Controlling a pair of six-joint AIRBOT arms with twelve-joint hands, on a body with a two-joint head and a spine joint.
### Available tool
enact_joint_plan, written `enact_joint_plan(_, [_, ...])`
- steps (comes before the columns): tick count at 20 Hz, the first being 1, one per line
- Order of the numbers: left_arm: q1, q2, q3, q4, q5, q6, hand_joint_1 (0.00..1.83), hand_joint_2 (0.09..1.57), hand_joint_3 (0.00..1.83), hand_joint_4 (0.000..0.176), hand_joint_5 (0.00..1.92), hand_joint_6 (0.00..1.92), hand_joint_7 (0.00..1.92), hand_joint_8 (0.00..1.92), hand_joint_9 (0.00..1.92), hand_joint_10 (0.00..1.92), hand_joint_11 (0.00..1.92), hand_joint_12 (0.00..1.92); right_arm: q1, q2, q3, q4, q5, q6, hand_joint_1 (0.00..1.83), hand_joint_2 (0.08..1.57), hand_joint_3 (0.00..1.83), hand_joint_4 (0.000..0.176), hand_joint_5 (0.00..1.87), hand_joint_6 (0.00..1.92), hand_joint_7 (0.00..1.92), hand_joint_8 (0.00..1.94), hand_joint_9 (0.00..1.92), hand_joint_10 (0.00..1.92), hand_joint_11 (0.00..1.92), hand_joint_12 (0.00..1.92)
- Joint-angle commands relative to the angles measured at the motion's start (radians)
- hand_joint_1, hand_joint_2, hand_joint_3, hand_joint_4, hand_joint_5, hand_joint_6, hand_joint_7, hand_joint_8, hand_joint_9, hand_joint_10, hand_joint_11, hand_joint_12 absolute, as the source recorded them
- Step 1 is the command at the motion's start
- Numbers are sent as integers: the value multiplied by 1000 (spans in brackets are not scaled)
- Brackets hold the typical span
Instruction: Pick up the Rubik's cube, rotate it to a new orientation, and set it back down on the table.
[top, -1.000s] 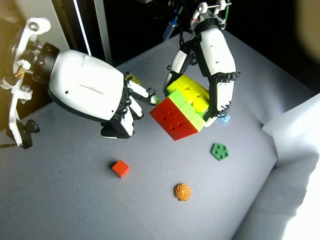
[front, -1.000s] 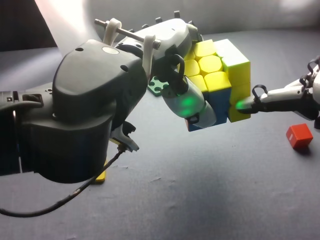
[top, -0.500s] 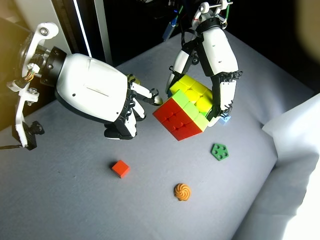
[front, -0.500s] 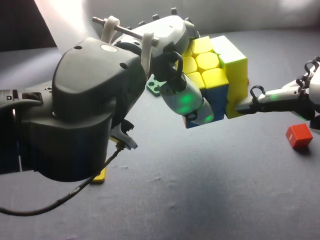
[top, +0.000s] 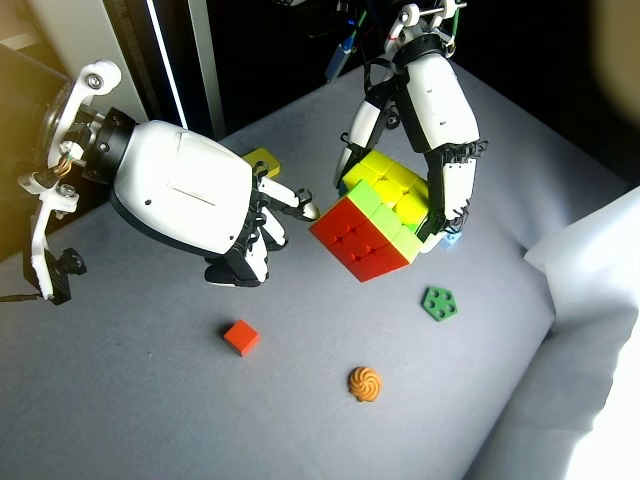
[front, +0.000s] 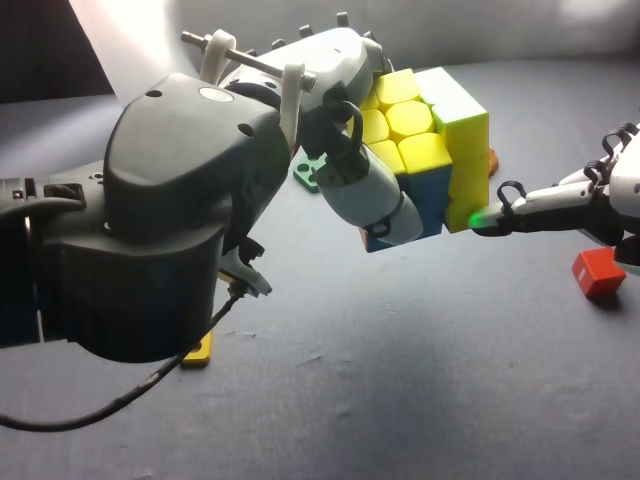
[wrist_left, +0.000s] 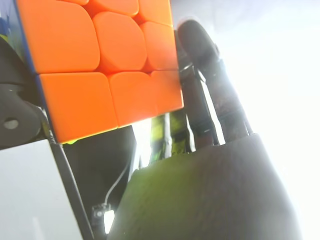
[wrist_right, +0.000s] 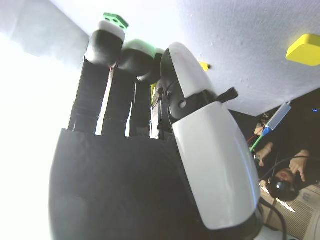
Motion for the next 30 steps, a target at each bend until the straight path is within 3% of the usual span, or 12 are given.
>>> enact_joint_plan(1, [-19, 0, -3, 80, 23, -19, 1459, 1154, 1, 0, 888, 962, 925, 1138, 838, 1315, 532, 1561, 7, -5, 11, 6, -76, -4, 1281, 1336, 54, 176, 133, 10, 538, 1780, 876, 1921, 763, 1921])
enact_joint_plan(3, [-19, 0, -3, 80, 23, -19, 1366, 1166, 1, 0, 870, 995, 885, 1225, 761, 1406, 487, 1284, 7, -16, 19, 6, -88, -3, 1522, 1247, 7, 176, 107, 8, 629, 1913, 888, 1921, 787, 1921])
enact_joint_plan(4, [-19, 0, -3, 80, 23, -19, 1454, 1175, 1, 0, 856, 1020, 876, 1229, 798, 1357, 478, 1608, 8, -20, 22, 6, -88, -3, 1556, 1230, 0, 176, 94, 3, 666, 1935, 909, 1921, 814, 1921])
enact_joint_plan(5, [-19, 0, -3, 80, 23, -19, 1475, 1168, 0, 0, 854, 1021, 894, 1192, 837, 1313, 503, 1646, 10, -22, 23, 6, -88, -3, 1337, 1317, 42, 176, 96, 3, 562, 1815, 897, 1921, 808, 1921])
enact_joint_plan(7, [-19, 0, -3, 80, 23, -19, 1372, 1155, 1, 0, 847, 1024, 911, 1164, 825, 1344, 559, 1219, 16, -26, 23, 6, -88, -3, 1562, 1222, 0, 176, 81, 1, 728, 1936, 942, 1921, 820, 1921])
enact_joint_plan(9, [-19, 0, -4, 80, 23, -19, 1364, 1165, 0, 0, 848, 1022, 885, 1200, 789, 1397, 561, 1174, 21, -29, 23, 6, -89, -3, 1568, 1227, 0, 176, 37, 3, 758, 1941, 976, 1921, 888, 1921])
enact_joint_plan(10, [-19, 0, -4, 80, 23, -19, 1458, 1168, 4, 0, 834, 1025, 879, 1206, 826, 1348, 529, 1559, 22, -31, 23, 6, -90, -3, 1567, 1217, 0, 176, 76, 14, 745, 1941, 962, 1921, 873, 1921])
enact_joint_plan(11, [-20, 0, -4, 80, 23, -19, 1476, 1172, 0, 0, 816, 1063, 870, 1214, 844, 1319, 524, 1630, 22, -33, 24, 6, -90, -3, 1555, 1227, 0, 176, 48, 6, 718, 1941, 931, 1921, 845, 1921])
enact_joint_plan(14, [-21, 0, -4, 80, 23, -19, 1365, 1161, 0, 0, 800, 1083, 902, 1154, 843, 1340, 576, 1158, 26, -34, 23, 6, -45, -3, 1599, 1203, 0, 176, 89, 9, 713, 1941, 898, 1921, 804, 1921])
enact_joint_plan(27, [-24, 2, -7, 80, 23, -19, 1369, 1146, 0, 0, 802, 1108, 947, 1070, 883, 1264, 621, 1115, 245, 34, 15, 7, 172, 32, 1567, 1212, 2, 176, 146, 6, 757, 1941, 912, 1921, 869, 1921])
enact_joint_plan(28, [-24, 1, -7, 80, 23, -19, 1369, 1145, 0, 0, 813, 1093, 945, 1072, 880, 1272, 623, 1110, 265, 42, 17, 30, 172, 36, 1342, 1302, 54, 176, 138, 2, 592, 1806, 886, 1921, 857, 1921])
enact_joint_plan(30, [-24, 1, -7, 80, 23, -19, 1370, 1139, 0, 0, 844, 1056, 947, 1069, 885, 1261, 631, 1105, 287, 51, 28, 105, 172, 36, 1290, 1312, 80, 176, 176, 6, 559, 1762, 883, 1921, 862, 1921])
